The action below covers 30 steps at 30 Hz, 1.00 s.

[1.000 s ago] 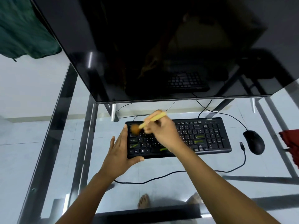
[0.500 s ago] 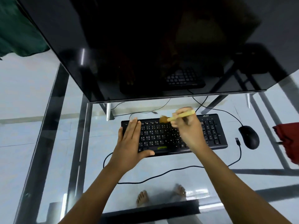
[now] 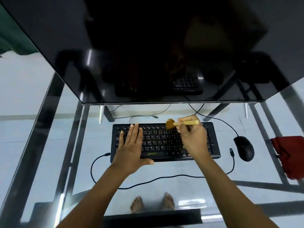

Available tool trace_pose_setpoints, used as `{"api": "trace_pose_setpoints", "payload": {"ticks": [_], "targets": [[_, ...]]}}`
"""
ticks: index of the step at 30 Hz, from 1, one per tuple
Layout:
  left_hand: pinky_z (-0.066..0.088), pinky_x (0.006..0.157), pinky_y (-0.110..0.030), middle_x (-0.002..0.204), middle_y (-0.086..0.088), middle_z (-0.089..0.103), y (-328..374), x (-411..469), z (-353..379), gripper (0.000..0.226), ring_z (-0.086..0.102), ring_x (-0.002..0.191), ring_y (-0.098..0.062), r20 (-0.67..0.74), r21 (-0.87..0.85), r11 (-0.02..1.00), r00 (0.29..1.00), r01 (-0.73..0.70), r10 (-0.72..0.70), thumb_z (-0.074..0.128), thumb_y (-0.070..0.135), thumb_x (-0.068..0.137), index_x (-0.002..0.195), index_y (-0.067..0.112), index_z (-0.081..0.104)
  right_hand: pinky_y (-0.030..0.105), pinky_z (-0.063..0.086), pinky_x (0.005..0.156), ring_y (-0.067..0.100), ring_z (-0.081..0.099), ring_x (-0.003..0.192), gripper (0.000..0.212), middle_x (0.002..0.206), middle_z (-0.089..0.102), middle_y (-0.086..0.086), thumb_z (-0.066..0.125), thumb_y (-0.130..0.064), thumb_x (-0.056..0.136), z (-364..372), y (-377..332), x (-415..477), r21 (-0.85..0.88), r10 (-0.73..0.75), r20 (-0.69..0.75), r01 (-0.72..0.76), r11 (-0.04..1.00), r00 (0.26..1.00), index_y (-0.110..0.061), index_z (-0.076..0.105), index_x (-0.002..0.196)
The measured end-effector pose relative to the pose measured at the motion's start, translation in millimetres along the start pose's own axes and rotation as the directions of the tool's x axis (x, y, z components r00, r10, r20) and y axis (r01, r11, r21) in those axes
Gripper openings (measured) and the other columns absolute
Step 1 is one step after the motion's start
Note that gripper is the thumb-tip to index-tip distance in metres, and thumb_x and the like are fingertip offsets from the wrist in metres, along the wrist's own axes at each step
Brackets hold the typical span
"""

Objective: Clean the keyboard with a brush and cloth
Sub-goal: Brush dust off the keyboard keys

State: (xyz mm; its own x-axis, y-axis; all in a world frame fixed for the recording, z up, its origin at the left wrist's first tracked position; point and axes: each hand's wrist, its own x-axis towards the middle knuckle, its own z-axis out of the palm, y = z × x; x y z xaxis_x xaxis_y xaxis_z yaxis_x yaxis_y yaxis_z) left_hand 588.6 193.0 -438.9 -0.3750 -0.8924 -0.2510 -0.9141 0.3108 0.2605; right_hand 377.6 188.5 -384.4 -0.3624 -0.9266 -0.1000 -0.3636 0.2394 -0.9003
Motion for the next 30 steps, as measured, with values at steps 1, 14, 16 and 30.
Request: {"api": "trace_pose_setpoints", "payload": {"ticks": [1, 14, 16, 30], "targets": [[-0.015, 0.116, -0.048, 0.158, -0.005, -0.025, 1.0, 0.2, -0.6, 0.125, -0.029, 0.143, -0.02, 0.008, -0.005, 1.0, 1.0, 0.0, 0.0, 0.052, 0.08, 0.068, 0.152, 0.01, -0.009, 0.033, 0.059, 0.067, 0.019, 0.071, 0.073, 0.012, 0.083, 0.072, 0.005, 0.058, -0.004, 0.091, -2.2, -1.0, -0.8, 0.073, 0.028, 0.069, -0.033, 0.997, 0.997, -0.015, 0.06, 0.088], [-0.016, 0.116, -0.047, 0.157, 0.001, -0.027, 14.7, -3.8, 4.6, 0.125, -0.031, 0.142, -0.016, 0.022, -0.025, 0.999, 0.999, 0.024, -0.024, 0.05, 0.082, 0.067, 0.152, 0.014, -0.011, 0.042, 0.057, 0.066, 0.023, 0.067, 0.066, 0.013, 0.072, 0.07, 0.001, 0.063, -0.013, 0.089, -29.4, 19.6, -28.9, -0.21, 0.081, 0.426, 0.011, 0.978, 0.901, -0.023, 0.061, 0.081], [-0.016, 0.116, -0.046, 0.157, 0.001, -0.027, 19.1, -3.4, 4.7, 0.124, -0.031, 0.142, -0.016, 0.027, -0.039, 0.999, 0.999, 0.025, -0.024, 0.05, 0.082, 0.068, 0.152, 0.014, -0.01, 0.038, 0.055, 0.062, 0.021, 0.066, 0.063, 0.016, 0.066, 0.069, -0.004, 0.064, -0.014, 0.09, -32.6, 19.6, -24.9, -0.117, -0.006, 0.135, 0.022, 0.993, 0.991, -0.026, 0.059, 0.08], [-0.014, 0.117, -0.047, 0.155, 0.003, -0.029, 36.9, -3.5, 8.8, 0.118, -0.032, 0.142, -0.016, 0.002, -0.072, 0.996, 0.999, 0.044, -0.044, 0.051, 0.077, 0.072, 0.152, 0.015, -0.011, 0.036, 0.06, 0.07, 0.017, 0.07, 0.072, 0.005, 0.087, 0.072, 0.006, 0.056, -0.01, 0.094, -27.7, 11.4, -0.6, 0.003, 0.095, 0.427, -0.106, 0.994, 0.899, -0.009, 0.061, 0.094]]}}
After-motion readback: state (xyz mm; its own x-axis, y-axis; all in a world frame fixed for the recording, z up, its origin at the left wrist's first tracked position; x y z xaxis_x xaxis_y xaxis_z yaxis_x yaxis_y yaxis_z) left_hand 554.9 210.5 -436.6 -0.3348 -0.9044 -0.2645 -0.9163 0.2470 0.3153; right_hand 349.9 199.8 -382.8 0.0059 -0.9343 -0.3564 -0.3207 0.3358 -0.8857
